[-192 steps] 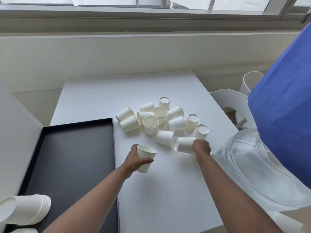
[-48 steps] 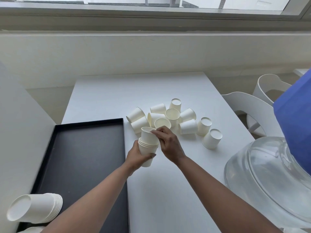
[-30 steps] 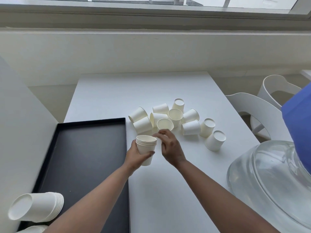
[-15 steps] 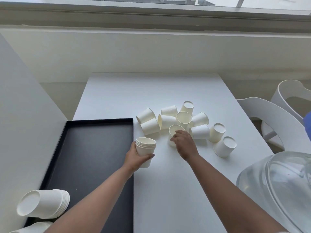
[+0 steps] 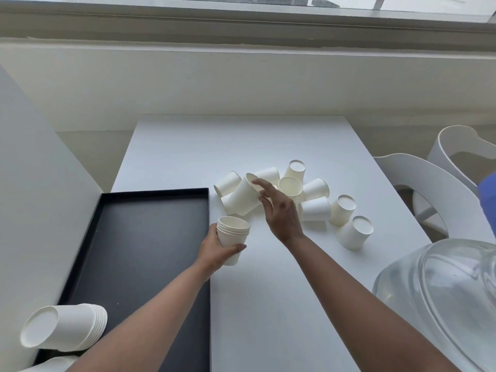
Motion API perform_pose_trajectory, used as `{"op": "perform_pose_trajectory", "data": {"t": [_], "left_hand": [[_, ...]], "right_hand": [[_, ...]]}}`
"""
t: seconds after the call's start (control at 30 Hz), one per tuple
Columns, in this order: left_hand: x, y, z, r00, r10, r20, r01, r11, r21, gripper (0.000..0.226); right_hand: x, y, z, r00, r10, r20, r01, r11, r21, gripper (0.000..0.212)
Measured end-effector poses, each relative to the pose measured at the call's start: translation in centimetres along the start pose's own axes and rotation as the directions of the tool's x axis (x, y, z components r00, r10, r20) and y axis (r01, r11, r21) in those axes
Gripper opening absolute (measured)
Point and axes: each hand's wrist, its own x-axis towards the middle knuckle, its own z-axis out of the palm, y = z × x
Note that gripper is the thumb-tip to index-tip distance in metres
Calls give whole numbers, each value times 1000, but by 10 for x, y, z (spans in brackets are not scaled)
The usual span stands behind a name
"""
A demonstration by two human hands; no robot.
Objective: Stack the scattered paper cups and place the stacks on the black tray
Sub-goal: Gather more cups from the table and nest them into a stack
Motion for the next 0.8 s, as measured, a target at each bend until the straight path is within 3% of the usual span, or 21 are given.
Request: {"op": "perform_pose_trajectory", "data": {"t": [0.17,0.8], "left_hand": [[-1,4,0,1000,11,1,-11,1000,-9,61],[-6,17,2,995,90,-30,-89,994,60,53]], "right_hand": [[-6,-7,4,986,-125,108,125,992,8,35],[-37,-5,20,972,-86,220,64,992,106,42]]}}
